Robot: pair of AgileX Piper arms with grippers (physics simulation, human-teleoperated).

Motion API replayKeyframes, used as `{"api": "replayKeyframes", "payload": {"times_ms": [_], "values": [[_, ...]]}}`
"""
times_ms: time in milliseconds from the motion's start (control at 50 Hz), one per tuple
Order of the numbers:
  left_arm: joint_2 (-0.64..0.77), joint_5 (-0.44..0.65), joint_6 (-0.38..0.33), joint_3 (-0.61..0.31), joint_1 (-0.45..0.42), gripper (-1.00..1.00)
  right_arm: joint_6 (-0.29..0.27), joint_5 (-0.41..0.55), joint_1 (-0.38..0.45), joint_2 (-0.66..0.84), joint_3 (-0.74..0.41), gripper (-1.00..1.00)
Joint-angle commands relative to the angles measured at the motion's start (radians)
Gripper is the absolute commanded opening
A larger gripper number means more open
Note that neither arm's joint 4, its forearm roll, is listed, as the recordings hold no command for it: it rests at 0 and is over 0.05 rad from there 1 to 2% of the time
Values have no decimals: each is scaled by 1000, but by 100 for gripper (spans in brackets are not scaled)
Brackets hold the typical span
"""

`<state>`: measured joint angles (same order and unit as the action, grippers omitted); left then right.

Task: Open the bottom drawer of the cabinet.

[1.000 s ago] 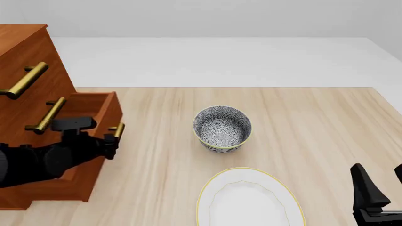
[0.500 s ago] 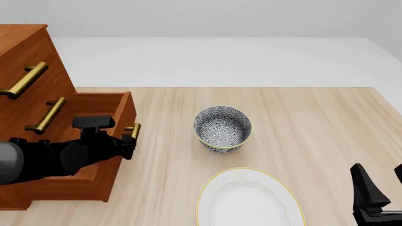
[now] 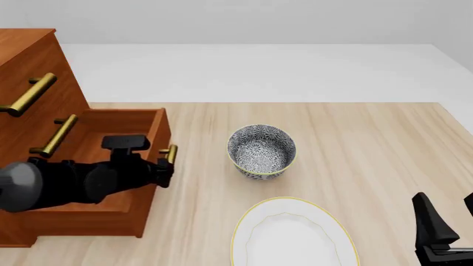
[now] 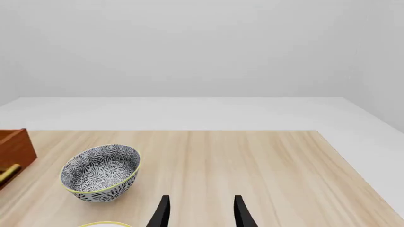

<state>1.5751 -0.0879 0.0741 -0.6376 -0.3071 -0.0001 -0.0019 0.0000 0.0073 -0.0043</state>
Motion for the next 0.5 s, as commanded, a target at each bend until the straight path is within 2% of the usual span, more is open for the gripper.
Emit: {"api": "replayKeyframes", "payload": {"times_ms": [20,500], "values": [[130,5,107,64,-46,100,0,0,0,0,0,100],[116,-17,150,86,-109,100,0,0,0,0,0,100]]}}
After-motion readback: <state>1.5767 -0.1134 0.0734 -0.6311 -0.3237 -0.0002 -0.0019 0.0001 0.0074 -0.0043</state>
